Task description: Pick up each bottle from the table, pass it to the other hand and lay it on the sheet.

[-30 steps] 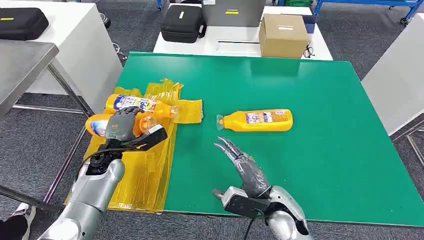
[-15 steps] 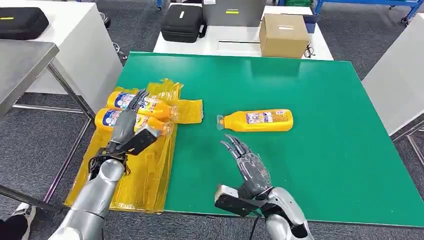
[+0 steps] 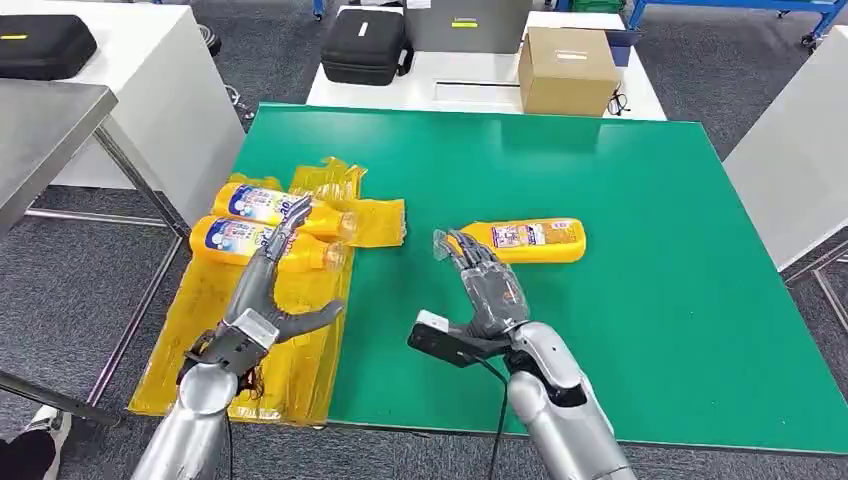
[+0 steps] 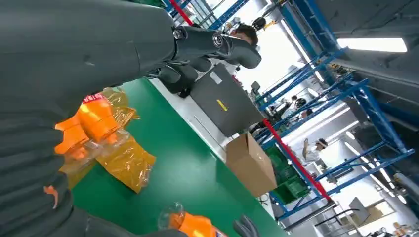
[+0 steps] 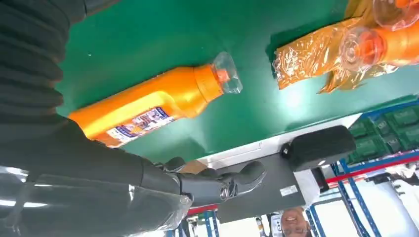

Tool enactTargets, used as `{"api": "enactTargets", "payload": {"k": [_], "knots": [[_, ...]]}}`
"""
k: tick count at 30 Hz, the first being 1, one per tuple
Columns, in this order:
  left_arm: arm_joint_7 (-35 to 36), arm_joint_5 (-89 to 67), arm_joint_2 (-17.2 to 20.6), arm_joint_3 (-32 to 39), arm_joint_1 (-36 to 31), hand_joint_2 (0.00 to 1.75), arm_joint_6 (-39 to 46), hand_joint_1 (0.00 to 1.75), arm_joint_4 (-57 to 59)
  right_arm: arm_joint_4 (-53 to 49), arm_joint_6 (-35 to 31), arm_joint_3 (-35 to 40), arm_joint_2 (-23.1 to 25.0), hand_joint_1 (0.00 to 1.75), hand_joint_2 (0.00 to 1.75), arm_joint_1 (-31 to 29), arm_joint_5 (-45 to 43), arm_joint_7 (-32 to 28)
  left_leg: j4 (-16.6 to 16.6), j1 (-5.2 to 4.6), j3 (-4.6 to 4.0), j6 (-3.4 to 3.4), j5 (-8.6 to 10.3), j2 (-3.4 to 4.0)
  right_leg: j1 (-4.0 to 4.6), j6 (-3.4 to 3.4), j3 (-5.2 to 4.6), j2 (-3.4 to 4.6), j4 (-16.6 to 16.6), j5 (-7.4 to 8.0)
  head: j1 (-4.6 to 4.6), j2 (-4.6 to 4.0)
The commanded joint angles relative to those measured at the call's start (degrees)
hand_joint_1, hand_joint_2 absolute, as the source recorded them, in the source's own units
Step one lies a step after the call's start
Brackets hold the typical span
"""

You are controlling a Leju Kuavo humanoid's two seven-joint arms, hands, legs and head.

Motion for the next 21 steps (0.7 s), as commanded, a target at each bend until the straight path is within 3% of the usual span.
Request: {"api": "enactTargets", "payload": {"k": [1,7,14,21], "knots": [[-1.11,1.55,0.01,-1.67,1.09,1.75,-2.57,0.00,-2.15,11.19,0.07,1.56,0.78,0.00,1.75,-6.56,-0.04,0.48,0.00,0.05,0.21,-0.08,-0.10,0.06,0.05,-0.09,0.20,0.09,-0.02,-0.06,0.00,0.00],[-3.89,4.56,-0.62,-5.87,7.91,1.75,-7.12,0.00,-8.45,24.35,-2.28,0.73,2.30,0.00,1.75,-15.94,2.68,3.68,-0.01,0.01,0.23,-0.05,-0.13,0.36,0.01,-0.06,0.14,0.40,-0.02,0.01,-0.02,0.00],[-5.04,8.86,-1.50,-9.15,12.39,1.75,-10.56,0.00,-9.38,37.01,-2.35,-1.15,3.70,0.00,1.75,-26.75,5.39,7.36,0.02,-0.02,0.12,-0.04,-0.07,0.18,-0.02,-0.04,0.06,0.20,0.02,-0.01,0.00,0.00],[-6.85,8.07,-1.63,-12.25,16.72,1.75,-10.60,0.00,-10.61,41.92,-2.77,-2.27,2.49,0.00,1.75,-30.56,7.07,8.50,0.04,-0.02,0.18,-0.05,-0.11,0.06,-0.01,-0.05,0.15,0.08,0.02,-0.08,0.00,0.00]]}}
